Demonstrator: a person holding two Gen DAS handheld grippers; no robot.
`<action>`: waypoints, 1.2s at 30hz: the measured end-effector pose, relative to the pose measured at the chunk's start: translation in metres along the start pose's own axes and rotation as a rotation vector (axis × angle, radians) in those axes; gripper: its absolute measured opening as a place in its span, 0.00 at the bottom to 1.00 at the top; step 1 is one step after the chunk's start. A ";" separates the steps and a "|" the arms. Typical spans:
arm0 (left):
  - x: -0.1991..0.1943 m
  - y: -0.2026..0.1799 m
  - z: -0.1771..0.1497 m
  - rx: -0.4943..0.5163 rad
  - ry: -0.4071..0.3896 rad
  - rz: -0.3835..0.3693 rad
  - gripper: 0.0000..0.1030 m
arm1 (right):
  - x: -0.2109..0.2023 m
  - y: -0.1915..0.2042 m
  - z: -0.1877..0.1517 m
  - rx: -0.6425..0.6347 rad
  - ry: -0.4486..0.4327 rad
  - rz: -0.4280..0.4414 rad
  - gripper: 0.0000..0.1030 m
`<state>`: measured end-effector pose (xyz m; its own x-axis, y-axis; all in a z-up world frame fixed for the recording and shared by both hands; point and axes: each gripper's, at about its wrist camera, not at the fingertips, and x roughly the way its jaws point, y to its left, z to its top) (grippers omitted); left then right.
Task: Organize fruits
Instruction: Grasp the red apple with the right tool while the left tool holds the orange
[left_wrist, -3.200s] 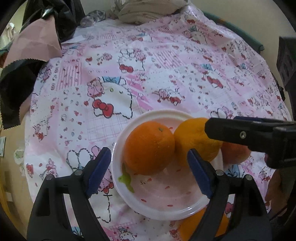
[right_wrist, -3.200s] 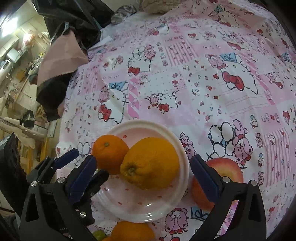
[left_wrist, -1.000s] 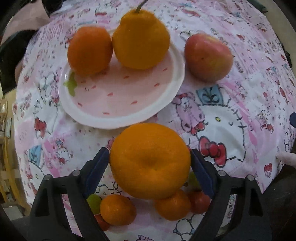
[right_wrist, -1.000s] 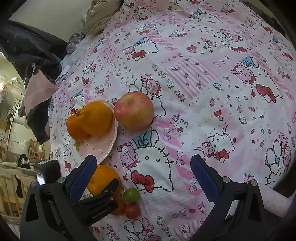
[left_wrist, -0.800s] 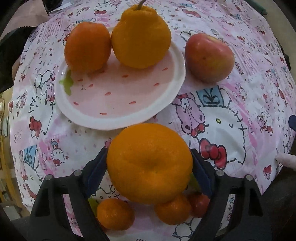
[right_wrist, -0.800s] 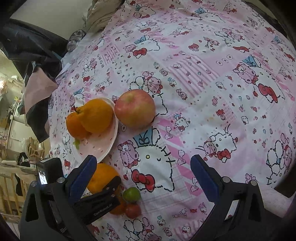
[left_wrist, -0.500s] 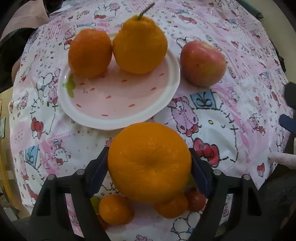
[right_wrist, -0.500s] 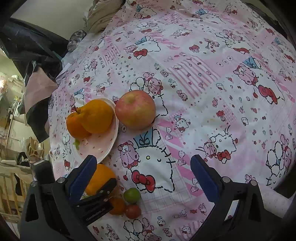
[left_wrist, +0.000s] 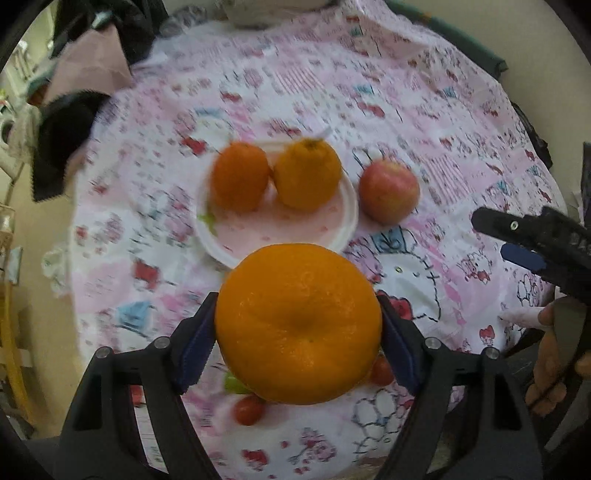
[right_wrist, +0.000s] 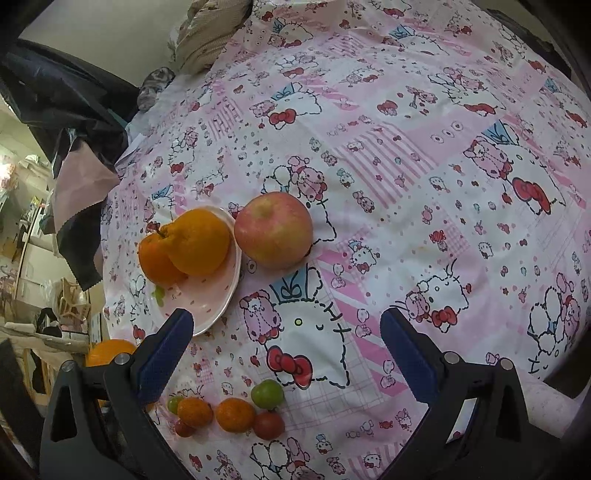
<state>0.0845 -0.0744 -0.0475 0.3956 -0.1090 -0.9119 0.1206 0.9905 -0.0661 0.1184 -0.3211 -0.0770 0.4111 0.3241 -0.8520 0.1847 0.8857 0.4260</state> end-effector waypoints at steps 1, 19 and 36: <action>-0.004 0.004 0.003 -0.003 -0.006 0.004 0.75 | -0.001 0.001 0.001 -0.002 -0.003 0.002 1.00; -0.026 0.057 0.012 -0.104 -0.084 0.034 0.75 | 0.028 -0.021 0.048 0.056 0.043 -0.004 0.90; 0.006 0.079 0.014 -0.224 0.005 -0.015 0.75 | 0.138 0.023 0.061 -0.112 0.222 -0.121 0.92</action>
<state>0.1097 0.0019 -0.0525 0.3904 -0.1237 -0.9123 -0.0789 0.9828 -0.1671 0.2340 -0.2769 -0.1658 0.1838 0.2677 -0.9458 0.1157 0.9496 0.2913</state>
